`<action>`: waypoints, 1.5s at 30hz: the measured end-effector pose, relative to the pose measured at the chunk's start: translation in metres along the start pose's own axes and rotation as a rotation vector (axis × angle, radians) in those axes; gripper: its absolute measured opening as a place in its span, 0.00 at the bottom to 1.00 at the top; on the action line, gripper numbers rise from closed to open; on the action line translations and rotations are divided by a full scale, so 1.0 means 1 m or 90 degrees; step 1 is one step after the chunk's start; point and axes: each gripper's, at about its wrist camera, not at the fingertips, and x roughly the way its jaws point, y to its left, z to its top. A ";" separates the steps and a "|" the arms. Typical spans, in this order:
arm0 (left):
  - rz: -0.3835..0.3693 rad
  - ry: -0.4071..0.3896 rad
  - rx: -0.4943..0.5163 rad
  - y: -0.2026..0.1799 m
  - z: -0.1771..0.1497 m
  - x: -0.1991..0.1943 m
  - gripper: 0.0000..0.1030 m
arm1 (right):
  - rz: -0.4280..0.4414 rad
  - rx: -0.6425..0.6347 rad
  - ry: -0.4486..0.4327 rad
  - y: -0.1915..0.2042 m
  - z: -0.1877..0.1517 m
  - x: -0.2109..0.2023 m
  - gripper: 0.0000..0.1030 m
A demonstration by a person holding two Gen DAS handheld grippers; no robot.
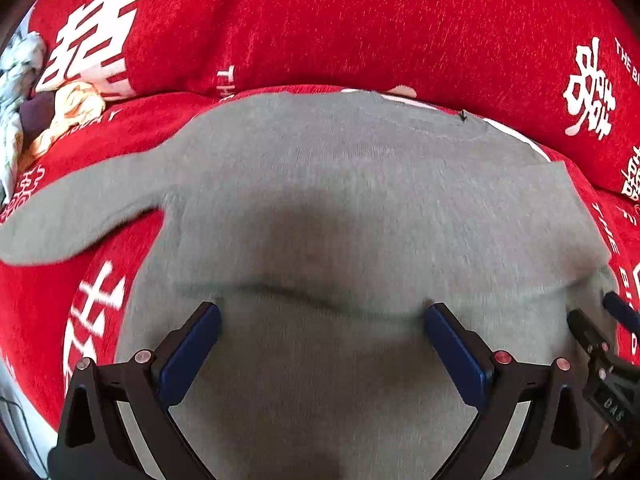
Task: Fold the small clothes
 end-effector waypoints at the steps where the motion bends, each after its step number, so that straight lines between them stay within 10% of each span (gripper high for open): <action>1: 0.006 -0.006 0.009 -0.001 -0.006 -0.004 1.00 | 0.001 0.003 -0.002 0.001 -0.007 -0.005 0.75; 35: -0.029 -0.021 0.045 0.039 -0.094 -0.049 1.00 | 0.083 -0.112 -0.012 0.036 -0.096 -0.061 0.79; 45: 0.056 -0.064 -0.246 0.194 -0.052 -0.055 1.00 | 0.073 -0.097 -0.010 0.041 -0.079 -0.067 0.79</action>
